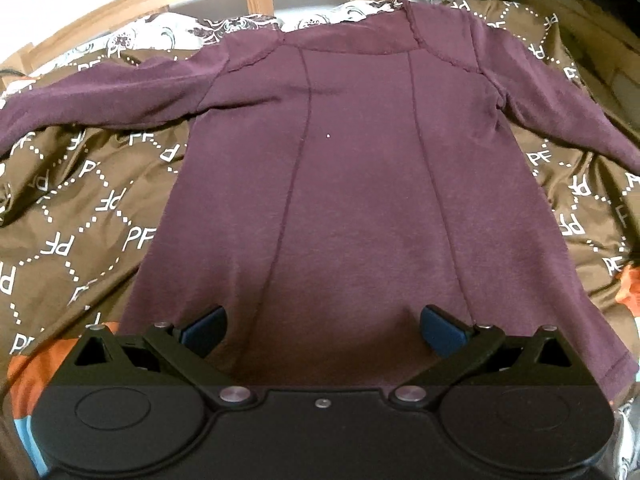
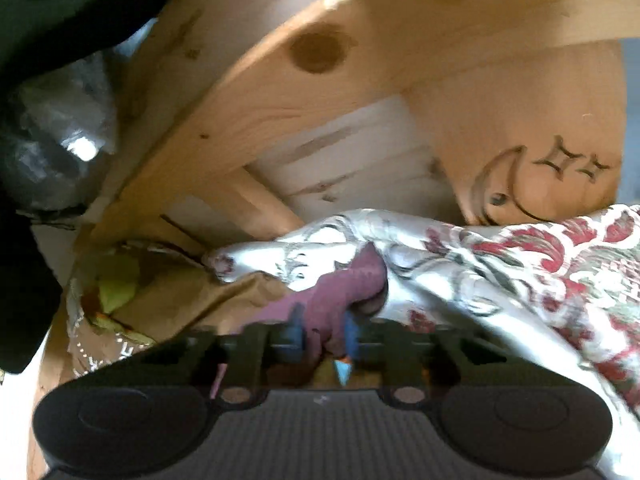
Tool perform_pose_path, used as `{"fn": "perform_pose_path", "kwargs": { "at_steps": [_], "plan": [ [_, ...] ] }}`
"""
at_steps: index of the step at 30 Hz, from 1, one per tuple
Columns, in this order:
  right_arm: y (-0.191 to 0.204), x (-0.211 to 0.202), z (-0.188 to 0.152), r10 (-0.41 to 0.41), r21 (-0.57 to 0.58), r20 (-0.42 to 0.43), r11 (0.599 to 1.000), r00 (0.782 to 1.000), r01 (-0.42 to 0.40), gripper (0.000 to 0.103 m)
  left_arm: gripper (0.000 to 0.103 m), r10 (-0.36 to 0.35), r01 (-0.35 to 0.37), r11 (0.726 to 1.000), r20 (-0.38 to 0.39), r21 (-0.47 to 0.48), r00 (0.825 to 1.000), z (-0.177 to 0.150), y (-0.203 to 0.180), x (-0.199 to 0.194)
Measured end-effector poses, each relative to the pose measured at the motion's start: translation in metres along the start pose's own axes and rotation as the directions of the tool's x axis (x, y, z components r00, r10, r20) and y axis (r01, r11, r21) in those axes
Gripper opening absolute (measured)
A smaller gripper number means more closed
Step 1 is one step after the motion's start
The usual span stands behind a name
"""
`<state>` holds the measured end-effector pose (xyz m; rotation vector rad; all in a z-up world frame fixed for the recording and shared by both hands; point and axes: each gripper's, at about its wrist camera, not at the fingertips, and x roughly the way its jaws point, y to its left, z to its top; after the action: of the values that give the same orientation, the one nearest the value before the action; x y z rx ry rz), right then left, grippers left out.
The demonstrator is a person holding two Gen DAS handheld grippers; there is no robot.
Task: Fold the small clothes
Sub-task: 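Carry the gripped sleeve across the top's body with the right tool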
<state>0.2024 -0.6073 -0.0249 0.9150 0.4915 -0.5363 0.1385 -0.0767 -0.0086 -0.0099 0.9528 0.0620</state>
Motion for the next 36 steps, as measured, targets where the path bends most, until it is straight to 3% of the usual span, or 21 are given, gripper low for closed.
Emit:
{"fn": "perform_pose_path", "kwargs": {
  "at_steps": [4,7,10,13,16,19,21,24,26,29,33,36],
  "plan": [
    [0.038,-0.028,-0.022,0.092,-0.275,0.157,0.96,0.983,-0.046,0.013,0.102,-0.023,0.023,1.0,0.014,-0.014,1.0,-0.006,0.016,-0.003],
    [0.082,-0.056,-0.049,0.246,-0.52,0.238,0.849,0.94,-0.091,0.013,0.102,-0.035,0.036,0.998,0.031,-0.048,0.999,-0.007,0.032,-0.006],
    [0.126,-0.081,-0.085,0.424,-0.726,0.218,0.672,0.879,-0.145,0.013,0.102,-0.023,0.027,0.995,0.05,-0.096,0.998,-0.004,0.053,-0.009],
    [0.164,-0.101,-0.135,0.58,-0.881,0.127,0.439,0.805,-0.178,0.013,0.102,0.011,0.003,0.986,0.084,-0.166,0.996,0.001,0.08,-0.014],
    [0.184,-0.116,-0.187,0.658,-0.948,-0.016,0.231,0.753,-0.221,0.013,0.102,0.059,-0.029,0.972,0.122,-0.234,0.991,0.005,0.107,-0.022],
    [0.19,-0.125,-0.242,0.679,-0.973,-0.137,0.043,0.721,-0.225,0.013,0.102,0.103,-0.06,0.959,0.144,-0.277,0.984,0.006,0.129,-0.028],
    [0.19,-0.123,-0.28,0.669,-0.973,-0.209,-0.072,0.713,-0.218,0.013,0.102,0.13,-0.081,0.952,0.149,-0.294,0.98,0.005,0.139,-0.029],
    [0.175,-0.129,-0.333,0.637,-0.956,-0.294,-0.209,0.713,-0.207,0.013,0.102,0.152,-0.1,0.944,0.143,-0.314,0.978,0.0,0.153,-0.029],
    [0.165,-0.127,-0.358,0.61,-0.938,-0.34,-0.279,0.716,-0.208,0.013,0.102,0.153,-0.102,0.939,0.134,-0.328,0.979,-0.003,0.159,-0.026],
    [0.15,-0.128,-0.389,0.561,-0.905,-0.399,-0.37,0.726,-0.211,0.013,0.102,0.127,-0.073,0.933,0.132,-0.352,0.983,-0.011,0.169,-0.023],
    [0.139,-0.126,-0.414,0.491,-0.858,-0.461,-0.459,0.739,-0.229,0.015,0.102,0.094,-0.036,0.927,0.14,-0.373,0.986,-0.012,0.173,-0.018],
    [0.127,-0.128,-0.423,0.461,-0.83,-0.496,-0.501,0.736,-0.246,0.022,0.102,0.08,-0.014,0.932,0.168,-0.362,0.982,-0.007,0.171,-0.019]
  ]
}}
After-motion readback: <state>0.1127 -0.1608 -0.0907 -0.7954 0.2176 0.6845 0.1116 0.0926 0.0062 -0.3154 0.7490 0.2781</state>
